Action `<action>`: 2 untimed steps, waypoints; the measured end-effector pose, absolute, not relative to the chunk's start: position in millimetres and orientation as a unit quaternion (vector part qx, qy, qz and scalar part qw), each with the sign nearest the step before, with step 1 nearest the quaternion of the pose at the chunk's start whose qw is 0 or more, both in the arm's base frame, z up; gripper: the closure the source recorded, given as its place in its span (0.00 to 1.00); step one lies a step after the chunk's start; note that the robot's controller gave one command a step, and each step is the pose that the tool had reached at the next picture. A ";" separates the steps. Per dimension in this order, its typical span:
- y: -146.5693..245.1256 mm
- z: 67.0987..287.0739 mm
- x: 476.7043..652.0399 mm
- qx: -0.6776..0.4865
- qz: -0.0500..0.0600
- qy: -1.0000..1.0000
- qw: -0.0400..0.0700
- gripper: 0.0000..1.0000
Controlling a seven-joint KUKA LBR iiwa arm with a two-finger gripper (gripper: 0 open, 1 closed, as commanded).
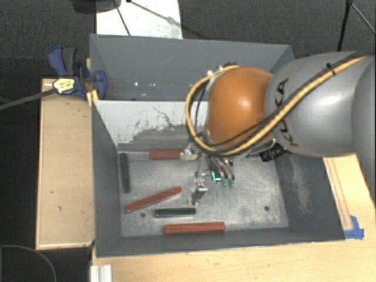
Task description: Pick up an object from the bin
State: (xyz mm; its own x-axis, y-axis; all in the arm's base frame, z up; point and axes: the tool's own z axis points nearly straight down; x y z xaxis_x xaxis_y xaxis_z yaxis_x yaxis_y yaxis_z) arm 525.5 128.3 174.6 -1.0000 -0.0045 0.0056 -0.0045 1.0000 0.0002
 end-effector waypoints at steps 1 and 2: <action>127.7 178.5 527.5 0.000 -0.001 -1.000 -0.001 0.00; 132.7 78.4 520.0 0.067 -0.002 -0.998 -0.010 1.00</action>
Offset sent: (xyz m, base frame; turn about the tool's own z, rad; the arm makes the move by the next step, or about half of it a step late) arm -0.0123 0.0028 -0.1046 -0.1339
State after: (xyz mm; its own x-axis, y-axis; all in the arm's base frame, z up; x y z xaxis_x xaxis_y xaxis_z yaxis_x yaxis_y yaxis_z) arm 520.0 132.7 78.4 -0.9909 -0.1328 -0.0202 -0.1328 0.9911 0.0036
